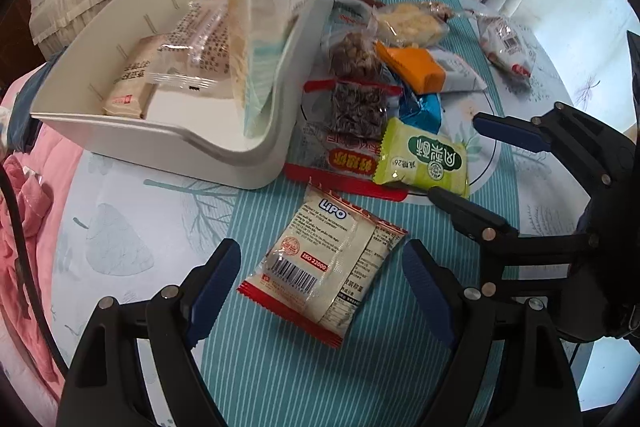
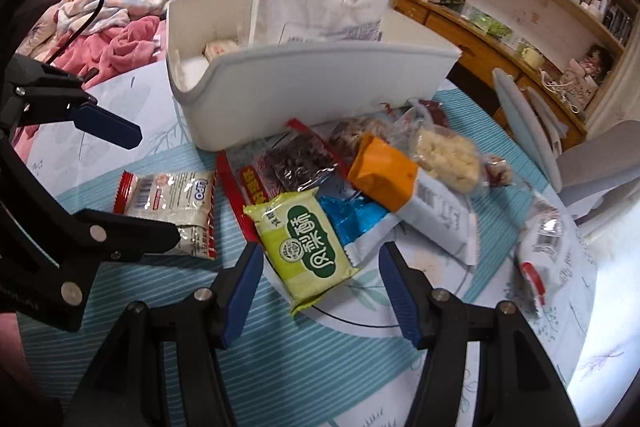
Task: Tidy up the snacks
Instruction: 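Grasp the white LIPO packet with the left gripper while the right grasps the green packet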
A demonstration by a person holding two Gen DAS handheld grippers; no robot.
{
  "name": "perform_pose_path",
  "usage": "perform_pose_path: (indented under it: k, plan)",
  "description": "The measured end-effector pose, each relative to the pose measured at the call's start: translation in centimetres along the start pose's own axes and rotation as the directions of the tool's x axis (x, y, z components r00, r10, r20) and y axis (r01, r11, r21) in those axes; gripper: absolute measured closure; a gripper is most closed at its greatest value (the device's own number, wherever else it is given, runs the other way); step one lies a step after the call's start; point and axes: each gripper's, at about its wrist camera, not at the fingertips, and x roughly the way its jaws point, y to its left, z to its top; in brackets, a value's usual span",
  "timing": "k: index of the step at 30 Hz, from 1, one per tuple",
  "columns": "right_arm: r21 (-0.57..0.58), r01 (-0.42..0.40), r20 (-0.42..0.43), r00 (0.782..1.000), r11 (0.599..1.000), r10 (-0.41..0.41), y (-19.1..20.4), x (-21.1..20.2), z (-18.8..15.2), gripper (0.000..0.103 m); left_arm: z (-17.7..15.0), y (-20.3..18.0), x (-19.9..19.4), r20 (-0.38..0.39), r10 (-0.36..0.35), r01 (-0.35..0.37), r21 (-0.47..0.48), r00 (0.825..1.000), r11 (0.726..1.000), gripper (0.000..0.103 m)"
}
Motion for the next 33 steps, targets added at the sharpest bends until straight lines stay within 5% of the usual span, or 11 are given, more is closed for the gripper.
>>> perform_pose_path:
  k: [15,20,23,33]
  plan:
    - [0.038,-0.09,-0.02,0.996,0.995,0.091,-0.5,2.5,0.2,0.044,0.6,0.4,3.6,-0.066,-0.036,0.037,0.0,0.997,0.999,0.021]
    - [0.062,-0.147,-0.032,0.988,0.987,0.149,-0.5,2.6,0.3,0.06,0.8,0.6,3.7,-0.043,-0.029,0.031,0.029,0.999,0.999,0.024]
    - [0.076,-0.152,-0.043,0.987,0.985,0.155,-0.5,2.7,0.4,0.062,1.0,0.4,3.6,-0.025,0.007,-0.006,0.063,1.0,0.998,0.036]
    - [0.172,-0.125,-0.131,0.98,0.977,0.148,-0.5,2.7,1.0,0.063,0.9,1.2,3.0,-0.03,-0.004,0.005,0.044,1.0,0.999,0.048]
